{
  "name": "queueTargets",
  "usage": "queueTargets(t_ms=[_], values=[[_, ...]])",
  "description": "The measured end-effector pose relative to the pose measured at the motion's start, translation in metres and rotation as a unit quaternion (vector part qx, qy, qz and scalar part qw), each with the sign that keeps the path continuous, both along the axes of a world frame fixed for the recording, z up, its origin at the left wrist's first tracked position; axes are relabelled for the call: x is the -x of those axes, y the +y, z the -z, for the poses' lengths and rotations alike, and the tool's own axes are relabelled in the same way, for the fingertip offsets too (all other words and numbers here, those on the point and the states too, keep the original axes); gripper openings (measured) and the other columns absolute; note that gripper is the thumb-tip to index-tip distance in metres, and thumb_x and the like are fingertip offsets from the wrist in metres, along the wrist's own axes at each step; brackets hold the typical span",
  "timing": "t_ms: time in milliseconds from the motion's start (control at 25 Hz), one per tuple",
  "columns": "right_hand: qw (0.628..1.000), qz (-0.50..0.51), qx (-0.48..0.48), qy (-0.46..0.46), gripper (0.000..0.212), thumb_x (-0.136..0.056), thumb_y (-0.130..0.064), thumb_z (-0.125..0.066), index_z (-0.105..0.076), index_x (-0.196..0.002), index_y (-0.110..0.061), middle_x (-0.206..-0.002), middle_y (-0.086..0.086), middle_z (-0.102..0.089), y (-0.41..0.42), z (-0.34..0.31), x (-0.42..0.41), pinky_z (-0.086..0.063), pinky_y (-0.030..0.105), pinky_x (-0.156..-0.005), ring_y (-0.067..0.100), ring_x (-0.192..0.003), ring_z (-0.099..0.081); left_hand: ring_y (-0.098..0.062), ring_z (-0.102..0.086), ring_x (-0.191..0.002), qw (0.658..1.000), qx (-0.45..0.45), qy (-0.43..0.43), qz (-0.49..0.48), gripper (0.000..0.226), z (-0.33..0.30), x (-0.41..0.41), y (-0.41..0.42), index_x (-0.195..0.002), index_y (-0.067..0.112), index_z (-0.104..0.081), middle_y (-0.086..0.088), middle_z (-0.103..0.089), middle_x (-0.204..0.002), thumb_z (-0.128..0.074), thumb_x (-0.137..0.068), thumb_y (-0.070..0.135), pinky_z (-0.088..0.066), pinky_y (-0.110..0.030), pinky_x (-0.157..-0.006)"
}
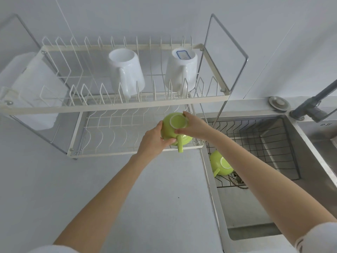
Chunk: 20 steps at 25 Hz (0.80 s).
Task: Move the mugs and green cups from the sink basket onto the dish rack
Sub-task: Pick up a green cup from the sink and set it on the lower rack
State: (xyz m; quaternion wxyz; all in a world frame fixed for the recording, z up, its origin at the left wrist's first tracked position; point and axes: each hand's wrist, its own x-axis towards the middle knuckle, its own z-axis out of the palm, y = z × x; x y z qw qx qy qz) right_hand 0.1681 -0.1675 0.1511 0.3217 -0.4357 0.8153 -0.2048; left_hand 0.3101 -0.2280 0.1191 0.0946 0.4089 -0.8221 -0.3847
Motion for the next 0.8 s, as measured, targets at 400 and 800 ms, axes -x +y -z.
queueTargets(t_ms=[400,800], values=[[0.998,0.0,0.025,0.054,0.072,-0.087,-0.03,-0.055,-0.016,-0.144,-0.013,-0.146,0.016,-0.03,0.002,0.009,-0.001,-0.029,0.036,-0.107,0.031,-0.134,-0.031,-0.036,-0.056,-0.103,1.0,0.005,-0.022,-0.006,0.062,0.008,0.018,-0.003,-0.129,0.008,-0.037,-0.021,-0.06,-0.11,-0.063,-0.079,0.034,-0.045,-0.041,-0.083],[0.996,-0.011,0.038,0.079,0.068,-0.089,-0.026,-0.053,-0.014,-0.144,-0.011,-0.147,0.018,-0.025,0.01,0.009,-0.008,-0.031,0.043,-0.108,0.034,-0.134,-0.029,-0.035,-0.055,-0.105,0.998,0.029,-0.05,0.022,0.062,0.002,0.014,-0.009,-0.132,0.012,-0.035,-0.018,-0.056,-0.119,-0.062,-0.08,0.034,-0.044,-0.041,-0.085]])
